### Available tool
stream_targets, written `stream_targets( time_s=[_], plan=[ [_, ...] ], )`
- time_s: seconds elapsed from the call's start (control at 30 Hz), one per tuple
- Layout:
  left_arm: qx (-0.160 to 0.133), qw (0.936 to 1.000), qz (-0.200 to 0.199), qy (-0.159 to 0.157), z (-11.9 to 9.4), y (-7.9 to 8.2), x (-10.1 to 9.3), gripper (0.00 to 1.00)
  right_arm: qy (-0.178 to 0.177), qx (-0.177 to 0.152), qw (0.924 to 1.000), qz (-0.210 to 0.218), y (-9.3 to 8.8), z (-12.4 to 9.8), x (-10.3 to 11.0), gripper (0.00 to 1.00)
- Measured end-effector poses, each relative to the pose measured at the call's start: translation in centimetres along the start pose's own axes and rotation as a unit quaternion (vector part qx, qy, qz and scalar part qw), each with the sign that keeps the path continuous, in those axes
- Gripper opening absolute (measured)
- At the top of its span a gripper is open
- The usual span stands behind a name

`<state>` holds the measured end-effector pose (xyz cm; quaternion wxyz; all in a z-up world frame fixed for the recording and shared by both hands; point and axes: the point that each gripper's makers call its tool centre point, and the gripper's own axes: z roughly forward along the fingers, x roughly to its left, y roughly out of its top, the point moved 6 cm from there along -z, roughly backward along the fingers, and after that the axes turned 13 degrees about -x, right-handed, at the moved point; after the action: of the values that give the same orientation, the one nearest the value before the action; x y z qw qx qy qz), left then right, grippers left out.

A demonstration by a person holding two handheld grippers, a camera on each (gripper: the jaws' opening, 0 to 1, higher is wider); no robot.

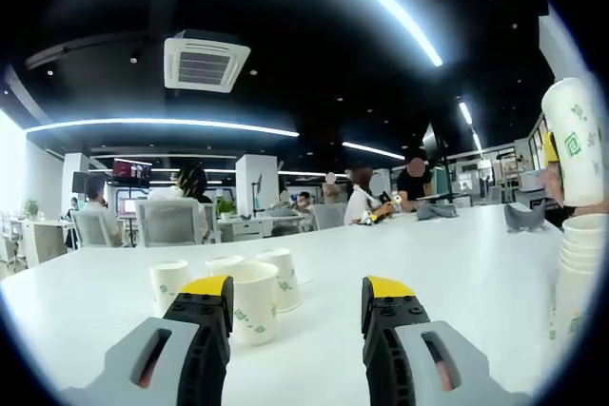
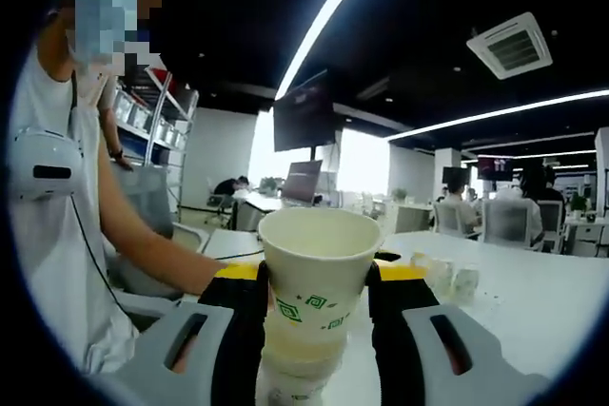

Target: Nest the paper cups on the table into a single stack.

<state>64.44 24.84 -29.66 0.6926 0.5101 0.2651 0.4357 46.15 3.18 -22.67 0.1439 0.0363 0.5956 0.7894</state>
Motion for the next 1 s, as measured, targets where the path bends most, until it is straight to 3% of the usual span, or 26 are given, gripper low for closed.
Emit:
stream_targets(
  time_s=[0.3, 0.63, 0.7, 0.77, 1.0],
  plan=[
    [0.0, 1.0, 0.0, 0.0, -0.1, 0.0, 0.1, 0.58, 0.018, 0.035, 0.9991, -0.017, -1.2, 0.3, 1.3, 0.45],
    [0.001, 1.0, 0.0, 0.0, -0.2, 0.1, 0.0, 0.58, 0.021, 0.043, 0.9988, -0.012, -1.6, 0.0, 1.4, 0.45],
    [0.001, 1.0, 0.001, 0.0, -0.2, 0.1, 0.0, 0.58, 0.017, 0.039, 0.999, -0.011, -1.6, -0.1, 1.2, 0.51],
    [0.001, 1.0, 0.0, 0.0, -0.2, 0.1, 0.1, 0.58, 0.012, 0.041, 0.9991, 0.001, -1.8, -0.2, 1.1, 0.65],
    [0.001, 1.0, 0.0, -0.002, -0.2, 0.0, -0.1, 0.58, 0.008, 0.031, 0.9994, 0.013, -1.8, -0.7, 0.9, 0.64]
  ],
)
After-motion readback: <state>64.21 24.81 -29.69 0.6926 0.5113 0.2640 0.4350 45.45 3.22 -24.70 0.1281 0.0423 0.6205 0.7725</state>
